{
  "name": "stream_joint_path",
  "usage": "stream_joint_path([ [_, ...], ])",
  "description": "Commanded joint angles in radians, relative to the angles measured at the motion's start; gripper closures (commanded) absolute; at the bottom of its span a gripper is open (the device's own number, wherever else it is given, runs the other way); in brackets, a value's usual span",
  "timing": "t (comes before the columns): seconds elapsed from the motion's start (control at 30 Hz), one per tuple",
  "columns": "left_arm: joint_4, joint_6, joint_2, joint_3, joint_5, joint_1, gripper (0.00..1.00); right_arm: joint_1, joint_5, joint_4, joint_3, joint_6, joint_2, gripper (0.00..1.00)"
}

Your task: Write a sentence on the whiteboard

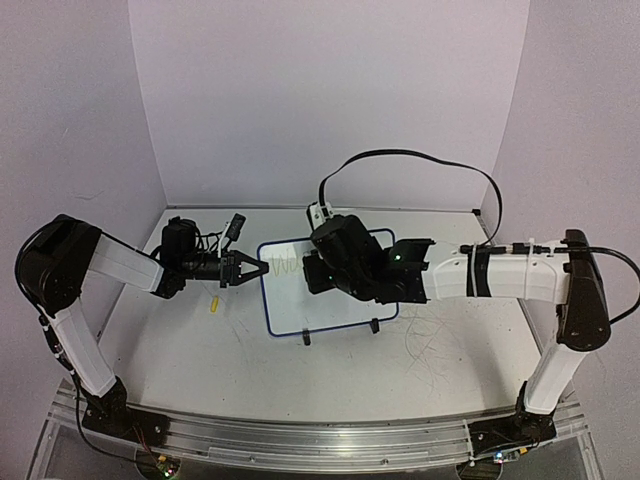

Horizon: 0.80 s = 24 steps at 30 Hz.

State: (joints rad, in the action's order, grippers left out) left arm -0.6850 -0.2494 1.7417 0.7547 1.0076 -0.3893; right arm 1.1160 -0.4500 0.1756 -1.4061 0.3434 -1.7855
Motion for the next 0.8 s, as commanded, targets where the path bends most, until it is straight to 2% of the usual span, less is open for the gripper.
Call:
stream_joint_path([
  [0.0,0.070,0.064,-0.006,-0.001,-0.072,0.008,1.00,0.000,-0.003,-0.023,-0.054,-0.017,-0.004,1.00],
  [0.23,0.072,0.065,-0.007,0.002,-0.069,0.008,1.00,-0.001,0.023,-0.024,-0.064,-0.014,-0.021,1.00],
  [0.77,0.074,0.065,-0.011,0.001,-0.069,0.008,1.00,-0.009,-0.018,0.009,-0.062,0.032,-0.026,1.00],
])
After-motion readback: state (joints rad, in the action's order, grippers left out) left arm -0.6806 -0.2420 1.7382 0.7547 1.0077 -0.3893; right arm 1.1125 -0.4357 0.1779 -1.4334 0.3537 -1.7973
